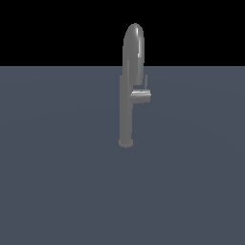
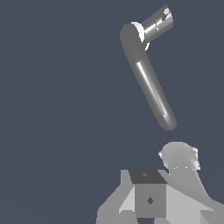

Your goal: Turn on the faucet by rotating a designated handle.

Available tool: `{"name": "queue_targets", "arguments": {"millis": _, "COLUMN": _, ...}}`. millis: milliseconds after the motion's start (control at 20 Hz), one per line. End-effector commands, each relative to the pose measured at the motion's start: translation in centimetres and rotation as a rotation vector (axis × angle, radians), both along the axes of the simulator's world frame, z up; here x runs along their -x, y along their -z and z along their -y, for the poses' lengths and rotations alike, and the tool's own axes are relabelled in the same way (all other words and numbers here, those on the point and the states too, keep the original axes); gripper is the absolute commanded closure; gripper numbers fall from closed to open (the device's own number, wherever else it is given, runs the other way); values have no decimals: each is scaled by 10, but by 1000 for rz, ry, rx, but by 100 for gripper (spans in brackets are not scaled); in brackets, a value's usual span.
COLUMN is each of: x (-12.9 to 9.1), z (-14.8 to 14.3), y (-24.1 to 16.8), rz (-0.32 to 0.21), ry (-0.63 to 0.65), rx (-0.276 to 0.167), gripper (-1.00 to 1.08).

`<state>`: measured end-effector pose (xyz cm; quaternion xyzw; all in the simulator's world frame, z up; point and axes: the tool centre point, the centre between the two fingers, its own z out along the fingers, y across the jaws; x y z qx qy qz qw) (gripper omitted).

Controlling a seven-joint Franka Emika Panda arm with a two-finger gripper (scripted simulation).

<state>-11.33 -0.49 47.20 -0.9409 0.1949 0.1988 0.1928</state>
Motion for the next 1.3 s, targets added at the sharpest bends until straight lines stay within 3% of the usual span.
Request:
{"name": "queue_targets", "arguments": {"millis": 0, "x": -14, "z": 4, "y": 6, "rz": -42, "ry": 38, "rx": -39, "gripper": 108}}
{"name": "queue_targets", "arguments": {"millis": 650, "x": -78, "z": 28, "y": 52, "rz": -274, "ry": 250, "rx": -258, "gripper": 108}}
{"name": "queue_targets", "arguments": {"millis": 1250, "x": -128, "z": 54, "y": 123, "rz": -529, "ry": 482, "rx": -499, "gripper": 108}}
